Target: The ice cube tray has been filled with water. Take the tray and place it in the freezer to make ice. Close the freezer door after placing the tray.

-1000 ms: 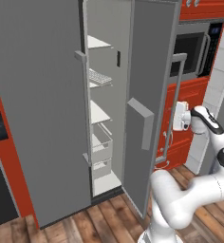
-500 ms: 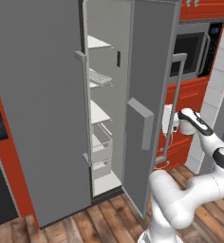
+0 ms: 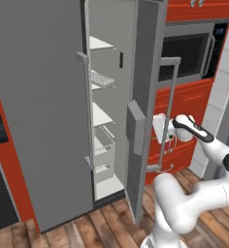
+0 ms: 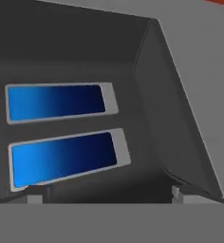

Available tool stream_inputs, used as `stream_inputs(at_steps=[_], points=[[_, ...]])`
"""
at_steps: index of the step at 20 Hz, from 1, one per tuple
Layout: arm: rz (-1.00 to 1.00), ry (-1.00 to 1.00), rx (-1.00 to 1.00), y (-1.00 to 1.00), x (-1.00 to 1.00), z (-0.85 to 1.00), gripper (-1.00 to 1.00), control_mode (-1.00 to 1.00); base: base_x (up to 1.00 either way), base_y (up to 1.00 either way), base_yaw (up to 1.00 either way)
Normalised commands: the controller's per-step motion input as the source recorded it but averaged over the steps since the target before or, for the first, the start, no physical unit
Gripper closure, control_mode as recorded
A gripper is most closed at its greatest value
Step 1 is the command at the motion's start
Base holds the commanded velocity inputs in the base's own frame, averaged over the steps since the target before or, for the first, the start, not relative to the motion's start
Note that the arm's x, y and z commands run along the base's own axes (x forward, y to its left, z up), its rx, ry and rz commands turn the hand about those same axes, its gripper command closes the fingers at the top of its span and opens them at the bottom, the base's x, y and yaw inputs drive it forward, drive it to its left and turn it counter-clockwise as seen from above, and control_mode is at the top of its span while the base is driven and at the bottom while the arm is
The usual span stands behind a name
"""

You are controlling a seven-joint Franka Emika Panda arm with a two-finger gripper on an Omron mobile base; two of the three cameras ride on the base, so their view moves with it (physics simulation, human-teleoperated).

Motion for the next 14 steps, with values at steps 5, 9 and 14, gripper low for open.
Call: stream_inputs(at_steps=[5,9,14], points=[[0.16,-0.09,-0.14,1.00,-0.23,-0.53,-1.00,-1.00,0.00,0.00,0.00],[0.00,-0.05,-0.09,1.00,0.58,-0.46,-1.00,-1.00,0.00,0.00,0.00],[-0.06,-0.09,-0.04,1.00,0.97,-0.27,-1.00,-1.00,0.00,0.00,0.00]])
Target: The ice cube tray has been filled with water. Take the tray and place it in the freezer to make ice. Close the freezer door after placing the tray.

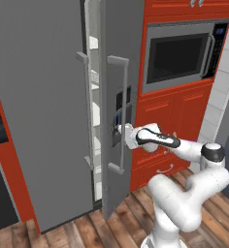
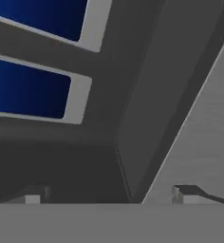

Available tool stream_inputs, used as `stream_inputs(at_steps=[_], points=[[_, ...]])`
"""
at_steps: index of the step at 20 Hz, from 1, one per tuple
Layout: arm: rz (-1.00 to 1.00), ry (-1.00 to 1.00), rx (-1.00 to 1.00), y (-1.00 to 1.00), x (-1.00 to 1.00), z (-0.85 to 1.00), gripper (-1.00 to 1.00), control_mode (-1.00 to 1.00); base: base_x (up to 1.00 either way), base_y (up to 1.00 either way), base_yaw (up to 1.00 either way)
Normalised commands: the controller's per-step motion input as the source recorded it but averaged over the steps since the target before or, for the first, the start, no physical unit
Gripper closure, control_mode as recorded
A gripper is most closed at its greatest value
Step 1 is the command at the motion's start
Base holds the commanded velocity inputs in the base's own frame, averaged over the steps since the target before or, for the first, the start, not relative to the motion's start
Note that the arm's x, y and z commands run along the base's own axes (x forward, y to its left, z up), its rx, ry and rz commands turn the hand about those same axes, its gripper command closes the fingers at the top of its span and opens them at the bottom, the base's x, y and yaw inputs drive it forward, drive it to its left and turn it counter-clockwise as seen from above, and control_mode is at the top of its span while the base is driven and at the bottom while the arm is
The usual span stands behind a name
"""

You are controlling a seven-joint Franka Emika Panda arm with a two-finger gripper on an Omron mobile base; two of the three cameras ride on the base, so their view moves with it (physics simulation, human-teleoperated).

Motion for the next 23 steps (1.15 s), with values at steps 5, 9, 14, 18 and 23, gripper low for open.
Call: stream_inputs(at_steps=[5,9,14,18,23], points=[[-0.27,-0.05,-0.08,0.86,1.00,-0.17,-1.00,-1.00,0.00,0.00,0.00],[-0.52,0.00,-0.12,0.77,1.00,-0.22,-1.00,-1.00,0.00,0.00,0.00],[-0.59,0.00,-0.14,0.72,1.00,-0.24,-1.00,-1.00,0.00,0.00,0.00],[-0.45,0.07,-0.09,0.32,1.00,-0.06,-1.00,-1.00,0.00,0.00,0.00],[-0.10,0.16,0.00,-0.12,0.17,0.63,-1.00,-1.00,0.00,0.00,0.00]])
